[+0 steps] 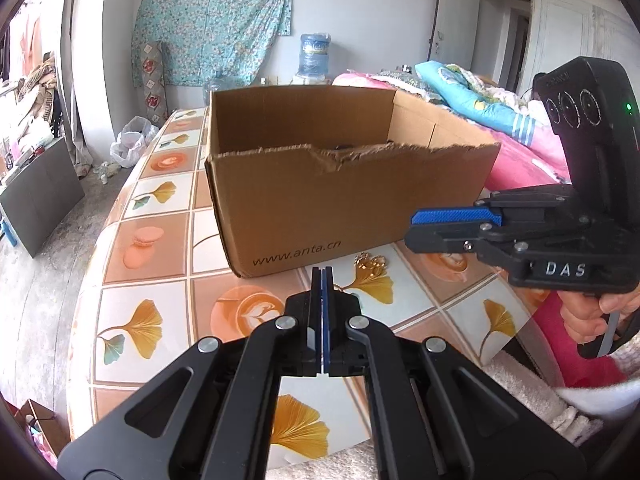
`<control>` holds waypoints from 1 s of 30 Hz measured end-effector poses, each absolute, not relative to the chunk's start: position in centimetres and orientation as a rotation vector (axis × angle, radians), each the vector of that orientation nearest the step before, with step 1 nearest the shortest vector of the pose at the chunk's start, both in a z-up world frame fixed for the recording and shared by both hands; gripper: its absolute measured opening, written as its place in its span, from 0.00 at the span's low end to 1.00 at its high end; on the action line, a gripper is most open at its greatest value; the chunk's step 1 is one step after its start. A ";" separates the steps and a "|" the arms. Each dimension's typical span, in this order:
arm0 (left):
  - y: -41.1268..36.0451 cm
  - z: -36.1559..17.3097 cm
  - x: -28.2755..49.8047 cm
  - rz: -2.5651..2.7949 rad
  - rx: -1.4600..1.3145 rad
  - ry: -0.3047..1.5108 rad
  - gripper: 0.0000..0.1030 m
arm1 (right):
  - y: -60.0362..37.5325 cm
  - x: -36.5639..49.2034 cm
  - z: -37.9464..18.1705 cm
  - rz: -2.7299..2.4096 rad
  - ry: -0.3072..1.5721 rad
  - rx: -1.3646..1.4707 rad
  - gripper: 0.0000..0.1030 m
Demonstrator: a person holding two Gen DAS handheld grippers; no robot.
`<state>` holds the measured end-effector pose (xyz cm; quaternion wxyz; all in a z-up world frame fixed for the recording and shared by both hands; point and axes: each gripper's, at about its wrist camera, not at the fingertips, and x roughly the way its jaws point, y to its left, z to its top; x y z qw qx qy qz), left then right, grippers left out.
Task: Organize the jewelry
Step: 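Carry the charm into the box with the left tool and open it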
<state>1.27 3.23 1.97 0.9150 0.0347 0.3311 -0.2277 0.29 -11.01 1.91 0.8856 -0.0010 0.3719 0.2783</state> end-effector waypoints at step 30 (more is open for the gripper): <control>-6.5 3.1 21.1 -0.573 -0.135 1.016 0.03 | -20.0 17.7 3.8 0.427 0.981 0.230 0.15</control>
